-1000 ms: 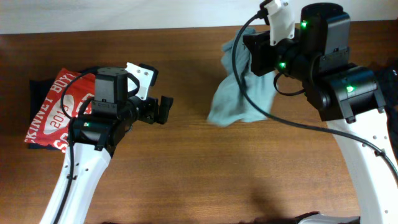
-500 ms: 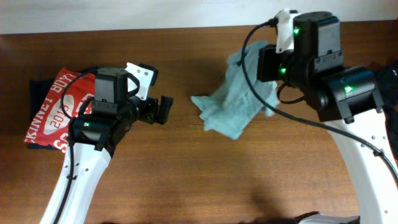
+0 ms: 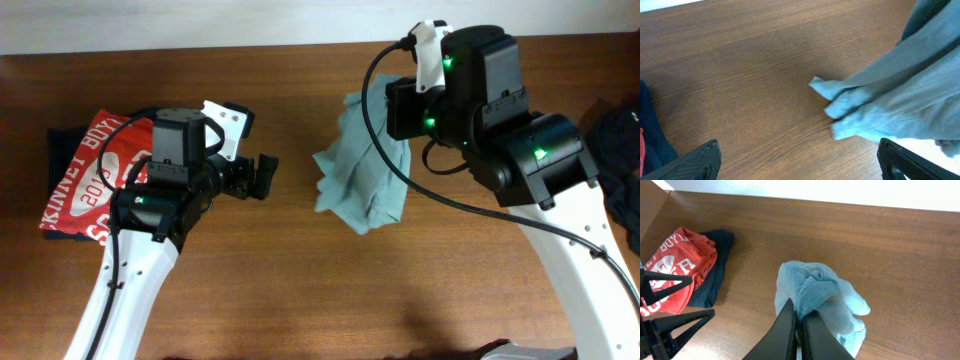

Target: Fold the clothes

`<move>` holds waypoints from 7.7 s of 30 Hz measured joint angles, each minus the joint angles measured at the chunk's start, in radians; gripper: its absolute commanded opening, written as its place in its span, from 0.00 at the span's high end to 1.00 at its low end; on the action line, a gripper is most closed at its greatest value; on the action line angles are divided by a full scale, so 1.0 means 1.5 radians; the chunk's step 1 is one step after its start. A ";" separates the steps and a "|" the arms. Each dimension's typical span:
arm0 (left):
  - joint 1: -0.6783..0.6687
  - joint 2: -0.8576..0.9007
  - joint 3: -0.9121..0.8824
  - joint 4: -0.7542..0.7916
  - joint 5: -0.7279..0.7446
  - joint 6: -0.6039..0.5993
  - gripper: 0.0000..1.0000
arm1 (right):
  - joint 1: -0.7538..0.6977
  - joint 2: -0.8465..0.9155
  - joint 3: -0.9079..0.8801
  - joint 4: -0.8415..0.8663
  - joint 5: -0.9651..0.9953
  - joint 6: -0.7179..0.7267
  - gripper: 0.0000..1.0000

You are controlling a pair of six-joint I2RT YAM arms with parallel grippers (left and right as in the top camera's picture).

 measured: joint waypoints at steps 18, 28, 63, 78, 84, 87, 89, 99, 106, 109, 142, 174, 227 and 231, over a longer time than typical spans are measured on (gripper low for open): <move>0.000 0.000 0.000 0.000 0.000 0.000 0.01 | -0.049 0.137 0.000 -0.038 0.161 -0.047 0.33; 0.000 0.000 0.000 -0.005 0.000 0.000 0.00 | -0.058 0.199 -0.006 -0.170 0.013 0.027 0.37; 0.000 0.000 0.000 0.000 0.000 0.000 0.00 | 0.070 0.314 -0.380 0.300 -0.115 0.335 0.63; 0.000 0.000 0.000 0.000 0.000 0.000 0.01 | 0.070 0.274 -0.381 0.257 -0.106 0.293 0.96; 0.000 0.000 0.000 0.000 0.000 0.000 0.01 | 0.070 0.160 -0.324 0.122 -0.063 0.214 0.96; 0.000 0.000 0.000 0.000 0.000 0.000 0.01 | 0.070 0.108 -0.255 0.048 -0.017 0.183 0.96; 0.000 0.000 0.000 0.000 0.000 0.000 0.01 | 0.070 0.082 -0.204 0.005 0.013 0.163 0.96; 0.000 0.000 0.000 0.011 0.000 0.000 0.01 | 0.070 0.063 0.136 -0.140 0.077 0.044 0.96; 0.000 0.000 0.000 0.013 0.011 0.000 0.01 | 0.070 0.053 0.387 -0.131 0.165 0.014 0.96; 0.000 0.000 0.000 0.019 0.038 0.000 0.01 | 0.070 0.039 0.427 -0.123 0.186 0.010 0.96; -0.226 0.126 0.002 0.182 0.223 0.159 0.01 | 0.070 0.035 0.436 -0.066 0.199 -0.017 0.96; -0.226 0.164 0.002 0.238 0.348 0.163 0.01 | 0.070 -0.073 0.436 -0.023 0.091 -0.066 0.96; -0.084 0.133 0.109 0.053 0.284 0.086 0.99 | 0.070 -0.073 0.436 -0.094 0.275 -0.051 0.96; -0.041 0.119 0.214 -0.039 0.204 0.081 0.99 | 0.070 -0.073 0.436 -0.132 0.325 -0.028 0.96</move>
